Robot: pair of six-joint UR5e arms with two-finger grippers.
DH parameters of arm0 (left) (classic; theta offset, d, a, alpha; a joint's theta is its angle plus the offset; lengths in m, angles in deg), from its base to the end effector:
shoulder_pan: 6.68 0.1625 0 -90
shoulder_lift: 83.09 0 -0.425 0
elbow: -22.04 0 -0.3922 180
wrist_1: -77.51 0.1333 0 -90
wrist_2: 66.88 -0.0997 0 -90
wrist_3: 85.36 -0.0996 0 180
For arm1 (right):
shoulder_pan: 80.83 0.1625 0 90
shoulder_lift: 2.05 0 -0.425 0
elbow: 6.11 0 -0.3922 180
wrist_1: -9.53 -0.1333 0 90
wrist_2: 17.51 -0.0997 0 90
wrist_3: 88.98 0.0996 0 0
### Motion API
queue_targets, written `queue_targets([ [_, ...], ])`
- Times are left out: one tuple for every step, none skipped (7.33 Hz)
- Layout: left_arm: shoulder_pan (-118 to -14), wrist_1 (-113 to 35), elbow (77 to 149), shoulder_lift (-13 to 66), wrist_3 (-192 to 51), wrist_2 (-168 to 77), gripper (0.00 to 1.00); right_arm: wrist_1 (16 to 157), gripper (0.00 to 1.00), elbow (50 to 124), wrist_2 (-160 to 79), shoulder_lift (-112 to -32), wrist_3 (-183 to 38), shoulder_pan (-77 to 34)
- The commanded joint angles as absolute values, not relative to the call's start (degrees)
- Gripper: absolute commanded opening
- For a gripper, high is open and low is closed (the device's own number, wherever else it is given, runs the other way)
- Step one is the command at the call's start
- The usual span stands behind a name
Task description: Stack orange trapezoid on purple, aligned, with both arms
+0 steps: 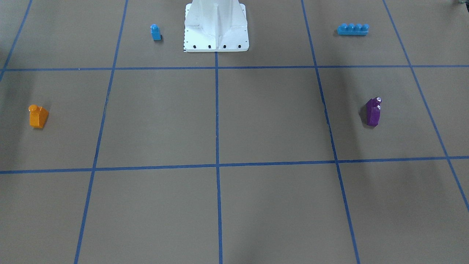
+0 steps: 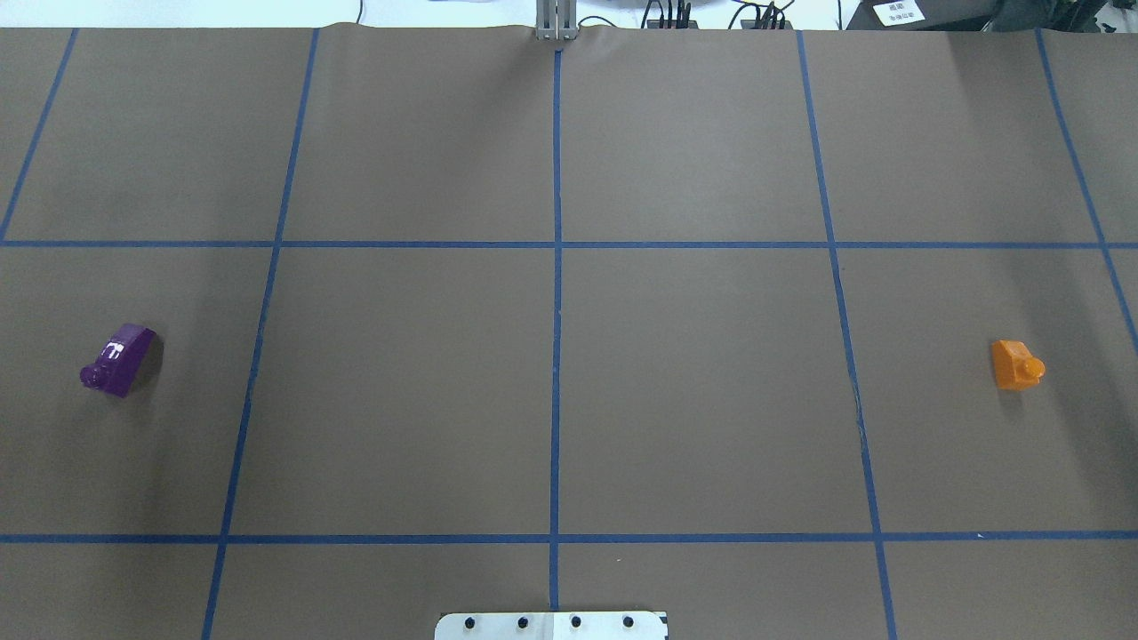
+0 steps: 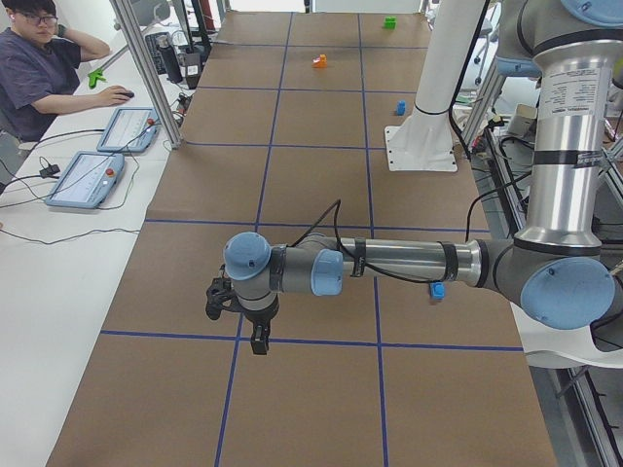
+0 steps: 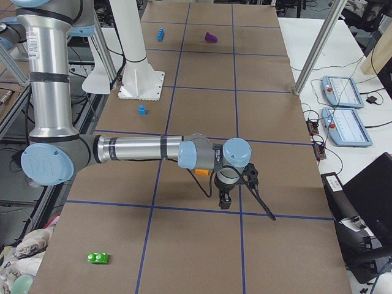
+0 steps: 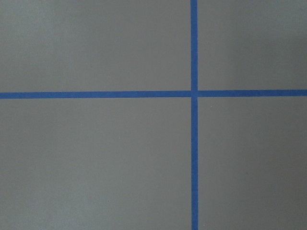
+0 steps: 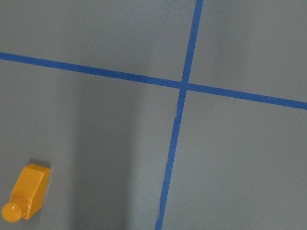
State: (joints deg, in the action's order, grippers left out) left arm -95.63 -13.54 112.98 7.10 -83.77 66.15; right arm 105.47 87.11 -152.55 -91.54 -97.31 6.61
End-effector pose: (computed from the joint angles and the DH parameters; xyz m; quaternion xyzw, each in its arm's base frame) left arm -0.0562 -0.4970 0.6487 0.0092 0.3670 0.0026 0.9302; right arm 0.0408 -0.4944 0.6361 0.0015 -0.3833 -0.0803 0.9201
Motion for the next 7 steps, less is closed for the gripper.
queue_targets([
  [-95.63, -13.2, 113.44, 7.43, -83.6, 66.19, 1.0, 105.33, 1.0, 87.05, -152.33, -91.18, -97.24, 6.53],
  [-95.63, -13.11, 113.88, 7.52, -83.51, 66.36, 1.0, 105.33, 1.0, 87.14, -152.42, -91.0, -97.24, 6.53],
  [-95.54, -13.89, 115.45, 8.05, -83.34, 66.8, 1.0, 105.24, 1.0, 87.23, -152.51, -90.73, -97.24, 6.53],
  [-95.37, -15.9, 116.77, 9.01, -83.16, 66.72, 1.0, 104.98, 1.0, 87.84, -152.94, -90.47, -97.24, 6.53],
  [-94.76, -17.57, 116.18, 9.37, -83.07, 66.54, 1.0, 104.89, 1.0, 88.89, -152.86, -90.29, -97.15, 6.45],
  [-94.05, -18.81, 114.26, 9.28, -83.16, 67.24, 1.0, 104.89, 1.0, 89.25, -152.95, -90.29, -96.11, 6.44],
  [-93.7, -23.87, 114.41, 8.24, -82.2, 70.29, 1.0, 104.1, 1.0, 90.03, -152.77, -89.94, -95.06, 6.18],
])
